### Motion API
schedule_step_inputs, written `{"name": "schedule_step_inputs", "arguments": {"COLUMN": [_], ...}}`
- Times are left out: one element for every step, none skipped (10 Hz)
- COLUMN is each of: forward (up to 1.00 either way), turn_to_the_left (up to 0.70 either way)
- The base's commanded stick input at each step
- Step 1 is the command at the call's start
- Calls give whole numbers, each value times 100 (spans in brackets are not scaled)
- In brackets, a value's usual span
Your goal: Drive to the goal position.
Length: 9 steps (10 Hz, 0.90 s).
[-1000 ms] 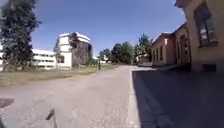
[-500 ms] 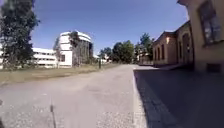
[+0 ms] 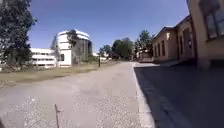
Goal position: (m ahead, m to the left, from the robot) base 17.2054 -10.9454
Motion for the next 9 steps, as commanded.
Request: {"name": "schedule_step_inputs", "arguments": {"forward": [70,70,70,70,70,70,70,70,70], "turn_to_the_left": [4,2,0,0,0,0,0,0,0]}}
